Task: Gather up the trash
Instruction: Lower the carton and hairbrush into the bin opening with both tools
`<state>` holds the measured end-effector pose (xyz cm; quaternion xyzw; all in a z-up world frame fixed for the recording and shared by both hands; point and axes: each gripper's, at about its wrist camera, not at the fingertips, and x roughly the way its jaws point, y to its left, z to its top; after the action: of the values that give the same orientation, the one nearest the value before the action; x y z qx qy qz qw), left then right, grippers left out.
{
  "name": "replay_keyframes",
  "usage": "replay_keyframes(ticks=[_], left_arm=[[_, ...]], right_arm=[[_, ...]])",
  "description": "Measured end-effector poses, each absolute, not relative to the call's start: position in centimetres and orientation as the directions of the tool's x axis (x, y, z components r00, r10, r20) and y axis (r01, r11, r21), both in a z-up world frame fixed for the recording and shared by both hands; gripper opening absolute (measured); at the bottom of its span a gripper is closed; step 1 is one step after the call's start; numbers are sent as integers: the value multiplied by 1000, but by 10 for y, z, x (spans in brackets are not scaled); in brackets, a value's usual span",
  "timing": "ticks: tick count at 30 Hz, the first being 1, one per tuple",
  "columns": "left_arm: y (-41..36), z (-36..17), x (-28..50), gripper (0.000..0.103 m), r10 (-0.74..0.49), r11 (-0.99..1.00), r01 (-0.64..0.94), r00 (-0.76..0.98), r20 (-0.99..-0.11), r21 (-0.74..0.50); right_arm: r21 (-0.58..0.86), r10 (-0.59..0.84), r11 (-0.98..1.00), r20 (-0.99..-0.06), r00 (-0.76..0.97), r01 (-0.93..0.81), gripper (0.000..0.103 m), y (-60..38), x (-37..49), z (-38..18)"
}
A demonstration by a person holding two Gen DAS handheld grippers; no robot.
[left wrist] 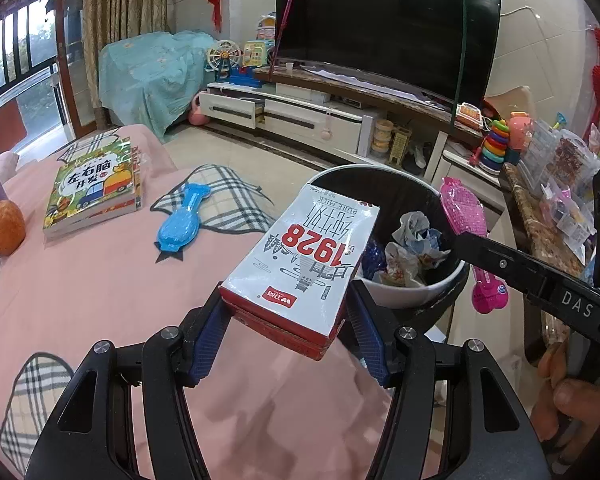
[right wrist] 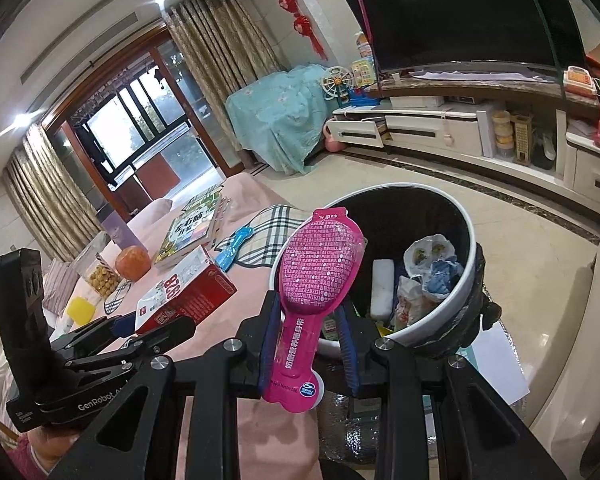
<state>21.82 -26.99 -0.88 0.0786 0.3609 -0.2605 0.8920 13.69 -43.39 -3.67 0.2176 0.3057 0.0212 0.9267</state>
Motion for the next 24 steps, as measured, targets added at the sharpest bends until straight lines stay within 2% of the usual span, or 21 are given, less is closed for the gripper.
replay_keyframes(ticks=[24], left_arm=[[-307, -2, 230, 59, -416, 835, 549, 598, -685, -28]], right_arm=[[391, 140, 911, -587, 797, 128, 28, -462, 150, -34]])
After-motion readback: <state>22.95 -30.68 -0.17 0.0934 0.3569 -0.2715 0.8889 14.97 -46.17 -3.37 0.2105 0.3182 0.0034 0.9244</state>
